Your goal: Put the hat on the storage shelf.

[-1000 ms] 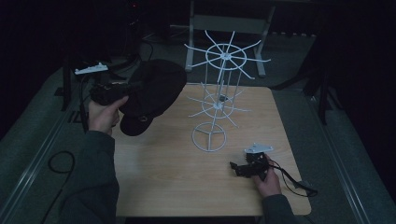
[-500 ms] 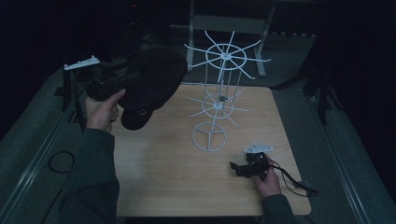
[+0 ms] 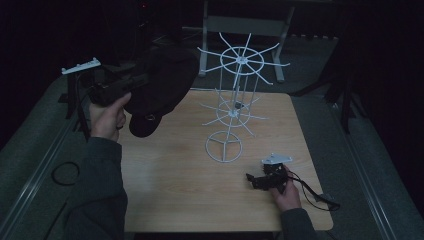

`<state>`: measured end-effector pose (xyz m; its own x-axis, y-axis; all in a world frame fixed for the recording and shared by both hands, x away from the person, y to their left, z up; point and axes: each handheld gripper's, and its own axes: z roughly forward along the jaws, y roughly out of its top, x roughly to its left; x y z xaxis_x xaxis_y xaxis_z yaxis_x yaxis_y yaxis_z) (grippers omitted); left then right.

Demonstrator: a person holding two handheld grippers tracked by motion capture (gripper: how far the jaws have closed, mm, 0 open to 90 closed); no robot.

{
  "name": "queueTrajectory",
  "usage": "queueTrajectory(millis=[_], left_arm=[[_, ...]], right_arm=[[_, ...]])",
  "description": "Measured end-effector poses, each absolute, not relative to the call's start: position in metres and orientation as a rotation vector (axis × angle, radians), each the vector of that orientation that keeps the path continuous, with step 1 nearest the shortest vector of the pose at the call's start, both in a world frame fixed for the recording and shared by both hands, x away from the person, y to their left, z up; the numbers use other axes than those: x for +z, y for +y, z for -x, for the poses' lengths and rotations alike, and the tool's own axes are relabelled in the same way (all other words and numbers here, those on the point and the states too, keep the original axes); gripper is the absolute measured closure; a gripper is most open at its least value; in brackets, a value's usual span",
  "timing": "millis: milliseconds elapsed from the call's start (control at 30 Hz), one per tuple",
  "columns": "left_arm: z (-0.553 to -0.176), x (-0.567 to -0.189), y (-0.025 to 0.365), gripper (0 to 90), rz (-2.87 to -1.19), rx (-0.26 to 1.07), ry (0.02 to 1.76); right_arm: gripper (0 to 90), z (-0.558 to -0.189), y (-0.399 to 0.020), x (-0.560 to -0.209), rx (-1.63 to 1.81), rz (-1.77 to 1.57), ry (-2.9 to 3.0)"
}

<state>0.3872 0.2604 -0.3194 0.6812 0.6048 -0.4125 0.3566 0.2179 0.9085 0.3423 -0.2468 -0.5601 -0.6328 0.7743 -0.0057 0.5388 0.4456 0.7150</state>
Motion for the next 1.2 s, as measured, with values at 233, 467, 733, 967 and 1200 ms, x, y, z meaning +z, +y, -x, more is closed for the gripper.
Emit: queueTrajectory(millis=[233, 467, 733, 967, 1200], left_arm=[[-0.385, -0.317, 0.263, 84.5, -1.359, 0.189, 0.850], [-0.385, -0.316, 0.265, 84.5, -1.334, 0.182, 0.841], [-0.386, -0.312, 0.264, 84.5, -1.313, 0.171, 0.827], [-0.385, -0.307, 0.263, 84.5, -1.300, 0.166, 0.809], [-0.385, -0.305, 0.265, 84.5, -1.272, 0.160, 0.802]], right_arm=[[10.8, -0.342, -0.247, -0.560, 0.994, -1.121, 2.369], [10.8, -0.342, -0.247, -0.560, 0.994, -1.120, 2.369], [10.8, -0.342, -0.247, -0.560, 0.994, -1.120, 2.369], [10.8, -0.342, -0.247, -0.560, 0.994, -1.120, 2.369], [10.8, -0.342, -0.247, -0.560, 0.994, -1.120, 2.369]])
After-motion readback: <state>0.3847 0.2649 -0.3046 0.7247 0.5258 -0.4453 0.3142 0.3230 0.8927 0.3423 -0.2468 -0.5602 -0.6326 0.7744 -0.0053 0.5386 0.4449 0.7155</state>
